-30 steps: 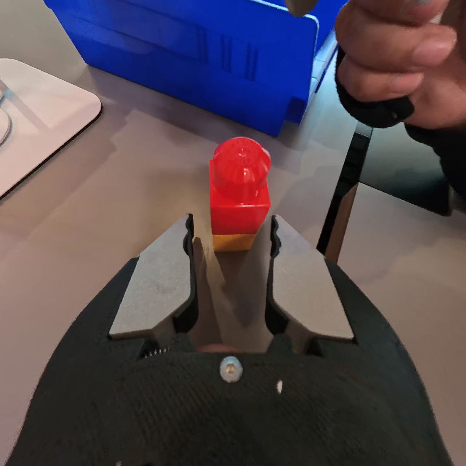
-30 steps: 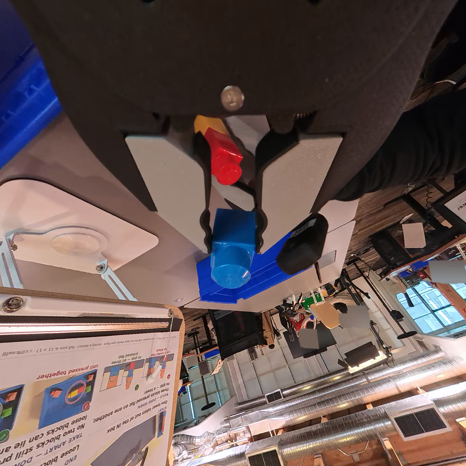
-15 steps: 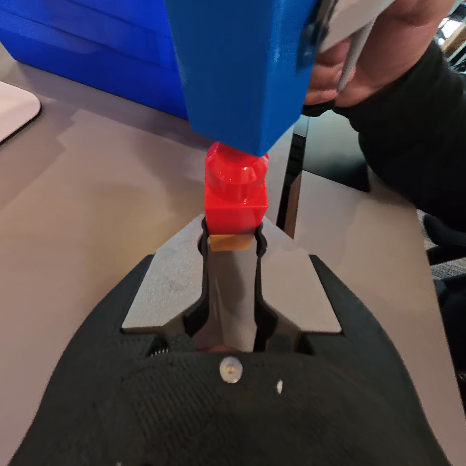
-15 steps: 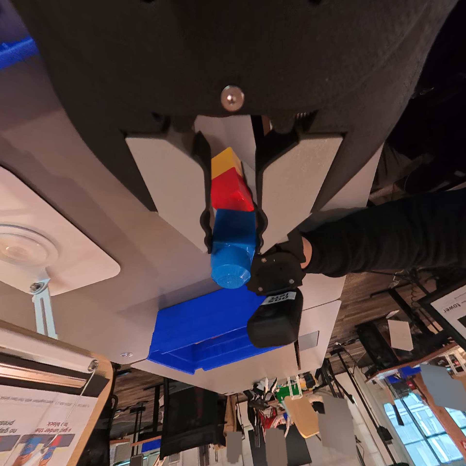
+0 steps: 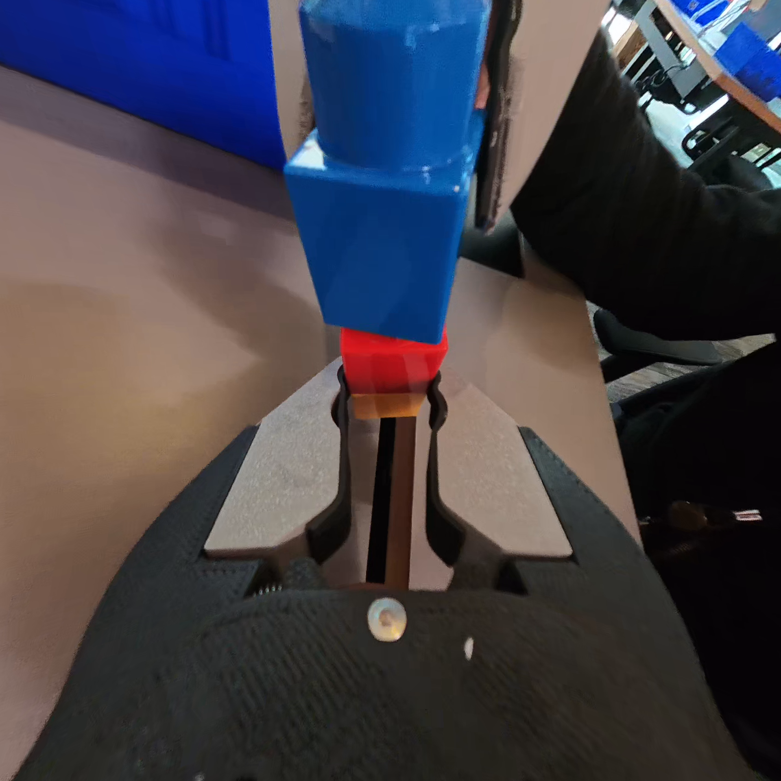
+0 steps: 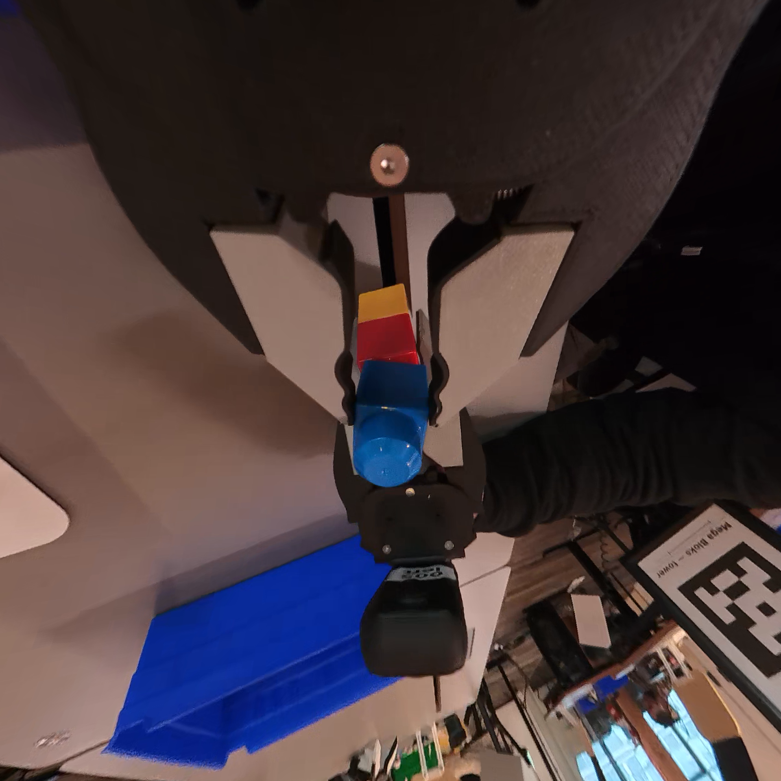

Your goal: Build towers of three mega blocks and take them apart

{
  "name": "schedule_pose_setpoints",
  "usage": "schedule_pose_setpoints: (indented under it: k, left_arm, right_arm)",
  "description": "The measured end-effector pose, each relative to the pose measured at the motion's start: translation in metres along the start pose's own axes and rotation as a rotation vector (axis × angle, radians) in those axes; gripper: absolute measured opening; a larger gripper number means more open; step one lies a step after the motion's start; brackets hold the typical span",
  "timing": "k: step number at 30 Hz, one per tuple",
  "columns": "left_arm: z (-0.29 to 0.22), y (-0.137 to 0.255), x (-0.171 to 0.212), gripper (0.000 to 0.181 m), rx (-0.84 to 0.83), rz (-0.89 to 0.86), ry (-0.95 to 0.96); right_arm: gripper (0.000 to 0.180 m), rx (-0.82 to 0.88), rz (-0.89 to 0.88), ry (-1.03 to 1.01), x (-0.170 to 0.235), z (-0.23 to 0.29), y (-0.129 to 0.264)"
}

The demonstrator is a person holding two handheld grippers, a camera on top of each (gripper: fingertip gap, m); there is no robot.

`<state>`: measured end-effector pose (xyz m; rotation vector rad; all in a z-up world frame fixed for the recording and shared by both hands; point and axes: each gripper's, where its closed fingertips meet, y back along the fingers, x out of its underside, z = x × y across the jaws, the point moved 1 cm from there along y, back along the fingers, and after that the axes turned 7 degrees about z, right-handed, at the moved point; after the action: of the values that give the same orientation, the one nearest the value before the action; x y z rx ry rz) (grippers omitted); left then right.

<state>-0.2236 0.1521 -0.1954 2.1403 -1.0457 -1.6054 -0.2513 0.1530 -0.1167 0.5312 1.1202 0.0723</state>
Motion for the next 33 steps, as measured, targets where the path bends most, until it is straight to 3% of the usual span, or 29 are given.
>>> schedule_pose_setpoints:
  k: [7,15,26,33]
  left_arm:
    - [-0.024,-0.006,0.01,0.034,0.074,0.084,-0.095]
    - [0.009,0.0,0.009,0.034,-0.196,0.12,-0.048]
    - [-0.055,-0.003,0.014,0.034,0.209,0.111,-0.129]
    - [-0.027,-0.005,0.014,0.033,0.036,0.126,-0.062]
  right_arm:
    - [0.032,-0.122,0.087,0.021,0.013,0.022,-0.001]
    - [0.032,0.147,0.156,0.11,0.011,0.006,-0.004]
    - [0.032,-0.151,0.162,0.123,0.018,0.051,-0.002]
    - [0.032,-0.025,0.198,0.076,0.022,0.03,-0.004]
